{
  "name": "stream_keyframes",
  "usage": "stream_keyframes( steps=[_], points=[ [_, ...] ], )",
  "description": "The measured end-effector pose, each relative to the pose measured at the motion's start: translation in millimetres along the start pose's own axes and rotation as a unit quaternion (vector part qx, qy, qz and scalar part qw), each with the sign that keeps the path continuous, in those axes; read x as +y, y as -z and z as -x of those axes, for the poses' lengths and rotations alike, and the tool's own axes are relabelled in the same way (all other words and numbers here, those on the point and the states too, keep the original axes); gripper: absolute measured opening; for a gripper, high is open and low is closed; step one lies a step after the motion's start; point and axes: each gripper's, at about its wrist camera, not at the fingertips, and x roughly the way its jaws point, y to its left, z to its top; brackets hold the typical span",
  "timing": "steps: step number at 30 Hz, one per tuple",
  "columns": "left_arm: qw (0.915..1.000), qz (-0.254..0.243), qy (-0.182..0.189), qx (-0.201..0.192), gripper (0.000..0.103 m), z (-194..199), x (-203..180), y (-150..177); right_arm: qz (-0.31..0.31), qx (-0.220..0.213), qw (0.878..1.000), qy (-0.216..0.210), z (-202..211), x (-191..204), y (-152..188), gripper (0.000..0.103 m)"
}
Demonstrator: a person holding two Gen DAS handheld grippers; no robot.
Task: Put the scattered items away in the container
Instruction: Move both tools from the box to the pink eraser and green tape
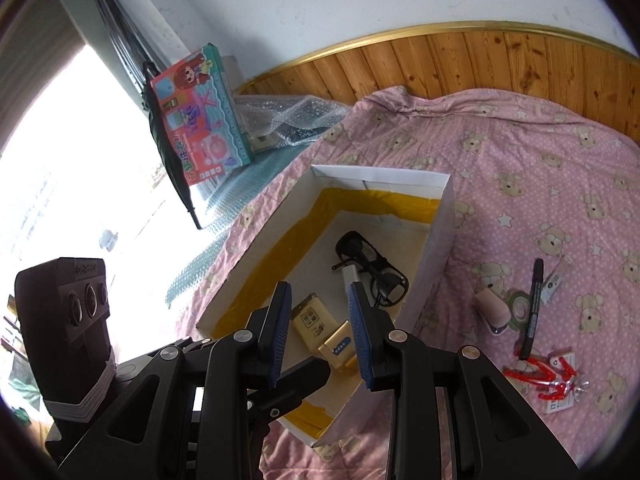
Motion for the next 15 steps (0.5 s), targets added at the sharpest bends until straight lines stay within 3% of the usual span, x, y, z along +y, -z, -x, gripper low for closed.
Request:
stream_keyframes(
  steps=[15],
  points=[
    [0.9972,-0.070,0.000,0.025,0.071,-22,-78,30,-0.060,-0.029,0.998,0.003,53,-66,35,0.032]
  ],
)
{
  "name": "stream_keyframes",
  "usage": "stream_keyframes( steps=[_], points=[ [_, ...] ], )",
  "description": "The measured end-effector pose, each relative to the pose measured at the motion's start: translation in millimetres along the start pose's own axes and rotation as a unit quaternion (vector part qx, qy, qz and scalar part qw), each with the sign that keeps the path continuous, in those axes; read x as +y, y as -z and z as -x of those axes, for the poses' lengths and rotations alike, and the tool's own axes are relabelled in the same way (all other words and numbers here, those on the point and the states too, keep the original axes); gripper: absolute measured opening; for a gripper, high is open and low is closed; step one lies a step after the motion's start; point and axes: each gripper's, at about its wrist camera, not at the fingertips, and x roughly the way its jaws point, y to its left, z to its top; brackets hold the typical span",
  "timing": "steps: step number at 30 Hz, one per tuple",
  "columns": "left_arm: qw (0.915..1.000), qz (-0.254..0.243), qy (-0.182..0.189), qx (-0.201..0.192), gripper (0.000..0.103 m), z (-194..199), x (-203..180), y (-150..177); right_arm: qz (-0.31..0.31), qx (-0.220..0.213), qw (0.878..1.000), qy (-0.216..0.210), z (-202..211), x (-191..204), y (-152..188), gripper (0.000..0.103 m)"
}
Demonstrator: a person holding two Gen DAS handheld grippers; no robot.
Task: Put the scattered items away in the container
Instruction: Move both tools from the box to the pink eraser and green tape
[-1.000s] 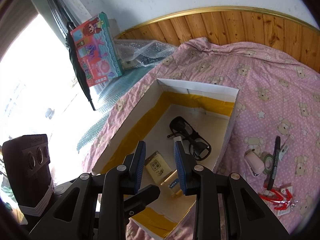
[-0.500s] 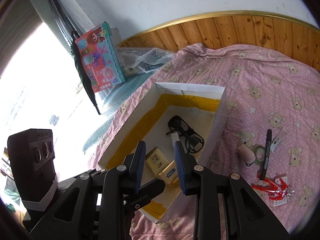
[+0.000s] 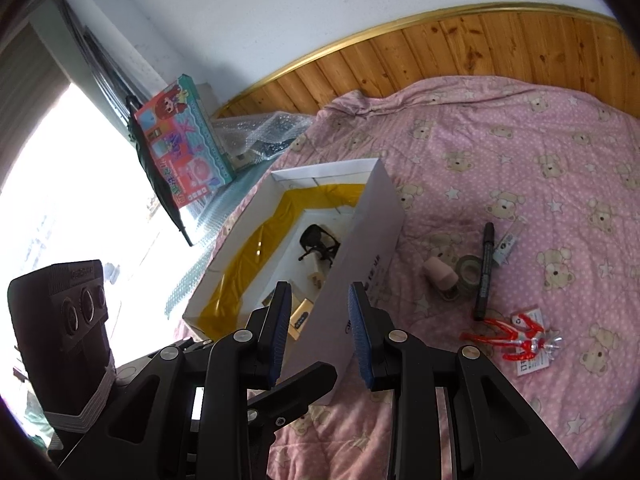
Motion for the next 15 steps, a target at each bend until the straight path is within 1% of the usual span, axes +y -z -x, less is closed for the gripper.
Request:
stream_keyframes(
  steps=[7,15],
  points=[
    [0.9995,-0.027,0.003,0.015,0.071,-13,-36,8,-0.025,-0.011,1.000,0.003,21,-30,9,0.032],
    [0.9985,-0.045,0.004,0.030,0.071,-29,-64,14,-0.056,-0.020,0.998,0.008,39,-64,25,0.034]
  ],
)
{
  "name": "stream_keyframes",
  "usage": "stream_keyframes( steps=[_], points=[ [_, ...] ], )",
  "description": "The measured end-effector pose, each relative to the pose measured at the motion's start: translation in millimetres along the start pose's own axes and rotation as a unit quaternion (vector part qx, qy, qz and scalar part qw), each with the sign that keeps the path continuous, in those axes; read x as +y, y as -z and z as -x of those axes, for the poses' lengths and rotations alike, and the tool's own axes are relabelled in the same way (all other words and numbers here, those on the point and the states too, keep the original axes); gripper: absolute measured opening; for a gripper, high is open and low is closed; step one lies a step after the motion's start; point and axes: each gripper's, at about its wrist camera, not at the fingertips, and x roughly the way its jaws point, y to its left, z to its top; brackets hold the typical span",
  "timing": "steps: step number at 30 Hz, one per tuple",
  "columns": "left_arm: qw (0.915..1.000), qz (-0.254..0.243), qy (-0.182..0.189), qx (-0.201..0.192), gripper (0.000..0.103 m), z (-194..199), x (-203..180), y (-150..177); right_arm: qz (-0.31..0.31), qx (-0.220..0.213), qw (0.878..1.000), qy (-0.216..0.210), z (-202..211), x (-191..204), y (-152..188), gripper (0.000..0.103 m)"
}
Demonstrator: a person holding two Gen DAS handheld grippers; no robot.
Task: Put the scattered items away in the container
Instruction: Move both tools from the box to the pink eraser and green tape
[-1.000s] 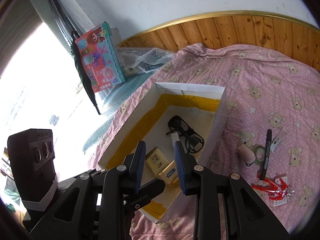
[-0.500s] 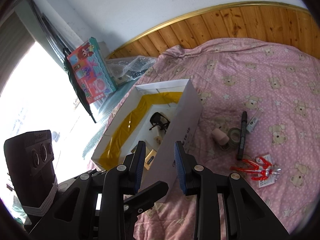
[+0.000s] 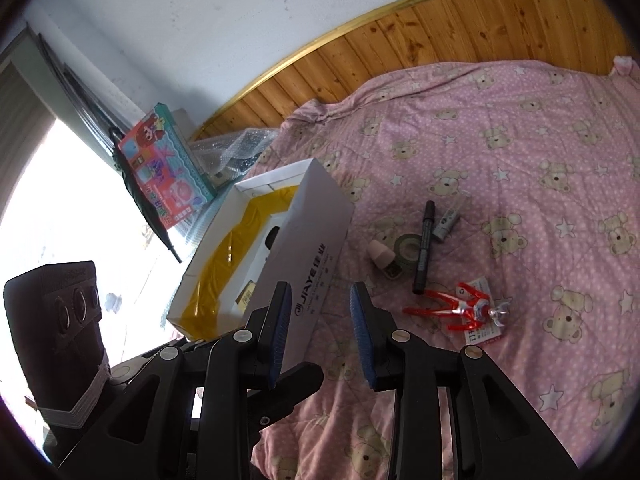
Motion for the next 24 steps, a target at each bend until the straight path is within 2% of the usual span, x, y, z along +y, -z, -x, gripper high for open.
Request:
stream_keyframes(
  steps=[9,18,24],
  points=[
    [0.9997,-0.003,0.007,0.023,0.071,-24,-18,5,-0.028,0.004,1.000,0.011,5,-36,11,0.034],
    [0.9981,0.033,0.012,0.052,0.071,-58,-9,6,-0.064,0.014,0.997,0.028,1,-75,21,0.035],
    [0.9966,0.050,0.002,0.065,0.071,-80,2,3,-0.085,0.025,0.995,0.040,-8,-97,25,0.035]
  ],
)
